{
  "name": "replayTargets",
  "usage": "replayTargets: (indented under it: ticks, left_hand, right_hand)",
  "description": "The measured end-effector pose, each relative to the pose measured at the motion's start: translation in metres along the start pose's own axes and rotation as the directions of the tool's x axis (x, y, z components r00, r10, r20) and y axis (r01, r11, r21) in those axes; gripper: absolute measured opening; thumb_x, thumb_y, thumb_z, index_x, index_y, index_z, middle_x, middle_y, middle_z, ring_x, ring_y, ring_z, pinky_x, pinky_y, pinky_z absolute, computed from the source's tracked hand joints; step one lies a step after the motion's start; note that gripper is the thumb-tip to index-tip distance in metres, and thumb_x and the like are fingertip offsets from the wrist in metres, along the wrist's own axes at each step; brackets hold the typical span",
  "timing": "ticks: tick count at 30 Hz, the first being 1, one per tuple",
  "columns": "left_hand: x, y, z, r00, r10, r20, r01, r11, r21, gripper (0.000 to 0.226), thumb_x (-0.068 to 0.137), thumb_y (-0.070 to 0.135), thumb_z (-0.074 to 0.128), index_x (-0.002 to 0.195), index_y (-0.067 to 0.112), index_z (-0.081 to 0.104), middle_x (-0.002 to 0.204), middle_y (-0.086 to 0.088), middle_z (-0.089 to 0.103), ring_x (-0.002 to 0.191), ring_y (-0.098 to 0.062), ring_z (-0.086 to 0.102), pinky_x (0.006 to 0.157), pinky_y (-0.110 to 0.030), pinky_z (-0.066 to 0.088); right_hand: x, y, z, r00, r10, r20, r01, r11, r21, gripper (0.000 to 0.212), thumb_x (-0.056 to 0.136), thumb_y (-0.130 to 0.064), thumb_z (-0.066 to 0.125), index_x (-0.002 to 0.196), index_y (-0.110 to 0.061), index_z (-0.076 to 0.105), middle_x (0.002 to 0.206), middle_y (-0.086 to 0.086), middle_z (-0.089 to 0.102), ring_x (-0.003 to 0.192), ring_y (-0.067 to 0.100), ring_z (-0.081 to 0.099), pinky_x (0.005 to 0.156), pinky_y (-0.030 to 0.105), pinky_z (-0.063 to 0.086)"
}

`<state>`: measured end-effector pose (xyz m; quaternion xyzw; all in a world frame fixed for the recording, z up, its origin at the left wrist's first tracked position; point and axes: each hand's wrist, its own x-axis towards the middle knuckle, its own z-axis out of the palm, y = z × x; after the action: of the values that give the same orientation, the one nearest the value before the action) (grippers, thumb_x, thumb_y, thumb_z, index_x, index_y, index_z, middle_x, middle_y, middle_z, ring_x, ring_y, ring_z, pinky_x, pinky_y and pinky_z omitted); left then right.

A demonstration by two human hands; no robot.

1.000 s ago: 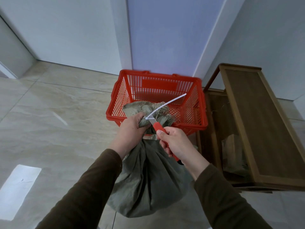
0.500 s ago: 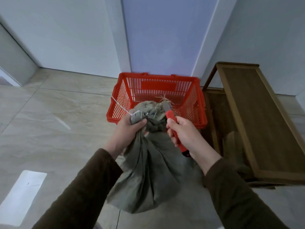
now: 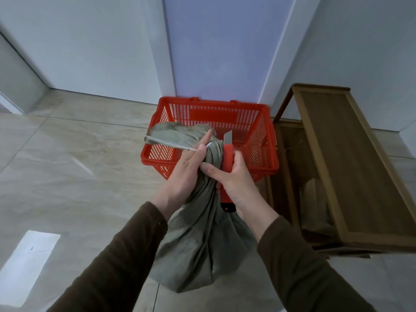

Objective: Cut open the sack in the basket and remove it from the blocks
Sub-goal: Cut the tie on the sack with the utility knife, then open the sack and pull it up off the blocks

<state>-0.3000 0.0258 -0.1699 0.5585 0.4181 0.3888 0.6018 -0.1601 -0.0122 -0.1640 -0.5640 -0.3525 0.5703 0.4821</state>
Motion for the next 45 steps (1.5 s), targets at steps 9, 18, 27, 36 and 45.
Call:
replayTargets:
  ticks: [9,18,27,36,45]
  left_hand:
    - [0.009,-0.001,-0.03,0.935,0.008,-0.354,-0.023,0.999,-0.039,0.038,0.114,0.022,0.044,0.146,0.029,0.062,0.096,0.008,0.069,0.079,-0.005,0.066,0.076,-0.03,0.06]
    - [0.0,-0.008,-0.137,0.509,-0.35,-0.786,-0.198,0.841,-0.503,0.057,0.107,0.002,0.05,0.156,0.024,0.03,0.11,-0.012,0.056,0.082,-0.016,0.064,0.075,-0.024,0.062]
    - [0.006,0.01,-0.069,0.824,-0.452,-0.343,0.219,0.811,-0.543,0.029,0.105,0.036,0.059,0.108,0.008,0.067,0.101,-0.009,0.07,0.088,-0.017,0.067,0.087,-0.03,0.054]
    - [0.003,0.05,-0.032,0.936,-0.285,-0.206,0.125,0.816,-0.564,0.037,0.101,0.012,0.064,0.134,-0.005,0.066,0.127,-0.025,0.073,0.112,-0.035,0.074,0.096,-0.043,0.062]
    - [-0.039,0.11,-0.035,0.901,-0.375,-0.217,0.227,0.835,-0.502,0.054,0.08,-0.008,0.065,0.134,-0.008,0.063,0.126,-0.02,0.074,0.11,-0.03,0.073,0.099,-0.043,0.06]
  right_hand:
    - [0.015,0.004,0.001,0.992,0.079,-0.098,-0.056,0.974,0.218,0.019,0.087,-0.014,0.081,0.105,-0.017,0.075,0.071,-0.004,0.07,0.047,0.008,0.051,0.043,0.022,0.045]
    - [0.022,0.004,0.006,0.996,0.025,-0.09,-0.006,0.978,0.209,0.024,0.088,-0.015,0.081,0.111,-0.02,0.073,0.08,-0.005,0.074,0.052,0.008,0.057,0.047,0.023,0.049]
    - [0.025,0.009,0.022,0.991,-0.133,-0.025,0.135,0.988,0.073,0.037,0.087,-0.013,0.084,0.118,-0.027,0.068,0.081,-0.007,0.073,0.051,0.003,0.057,0.044,0.021,0.047]
    - [0.01,-0.017,0.02,0.956,-0.23,0.181,0.253,0.961,-0.115,0.064,0.076,-0.04,0.089,0.133,-0.035,0.063,0.077,0.006,0.068,0.044,0.012,0.051,0.039,0.023,0.043]
    - [-0.01,-0.131,0.012,0.997,0.035,-0.071,-0.004,0.922,0.387,0.041,0.069,-0.051,0.093,0.091,-0.024,0.071,0.063,0.002,0.048,0.031,0.005,0.041,0.031,0.021,0.031]
